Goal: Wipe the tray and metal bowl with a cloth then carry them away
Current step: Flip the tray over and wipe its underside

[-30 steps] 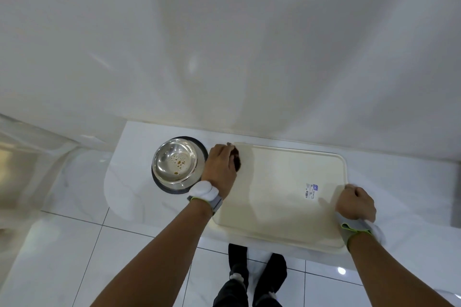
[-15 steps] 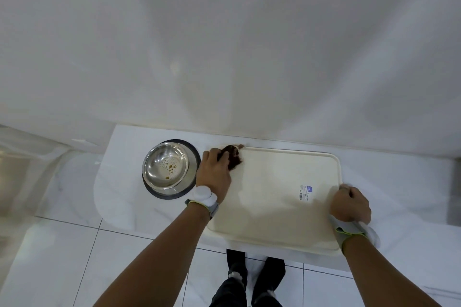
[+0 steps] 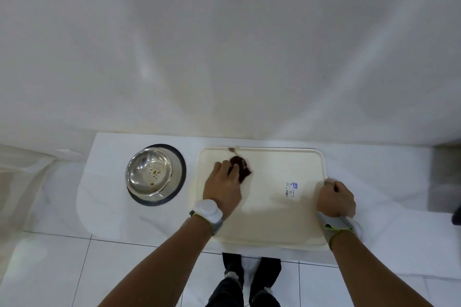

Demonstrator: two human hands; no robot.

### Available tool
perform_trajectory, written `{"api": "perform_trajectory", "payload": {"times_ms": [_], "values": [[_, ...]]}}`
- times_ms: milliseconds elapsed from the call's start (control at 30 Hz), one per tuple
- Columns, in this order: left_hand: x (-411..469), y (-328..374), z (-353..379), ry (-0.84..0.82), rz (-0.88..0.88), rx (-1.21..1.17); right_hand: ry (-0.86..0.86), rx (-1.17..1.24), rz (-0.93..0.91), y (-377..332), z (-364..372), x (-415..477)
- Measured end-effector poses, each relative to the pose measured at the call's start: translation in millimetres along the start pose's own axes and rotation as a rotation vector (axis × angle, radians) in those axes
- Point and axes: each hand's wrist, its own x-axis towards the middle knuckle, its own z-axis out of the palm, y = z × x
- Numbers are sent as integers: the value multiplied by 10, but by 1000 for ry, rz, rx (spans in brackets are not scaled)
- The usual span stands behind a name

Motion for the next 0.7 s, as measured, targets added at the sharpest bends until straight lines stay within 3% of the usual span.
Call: {"api": "perform_trajectory", "payload": {"times_ms": [133, 300, 533, 700], "values": [[-70, 442, 204, -84, 199, -60, 33, 18, 10, 4, 11, 5], [399, 880, 386, -126, 313, -27, 69, 0, -28, 8, 31, -15], [826, 1381, 419, -212, 347, -24, 86, 38, -10, 48, 39, 33], [716, 956, 277, -156, 281, -17, 78, 1, -7, 42, 58, 48]]}}
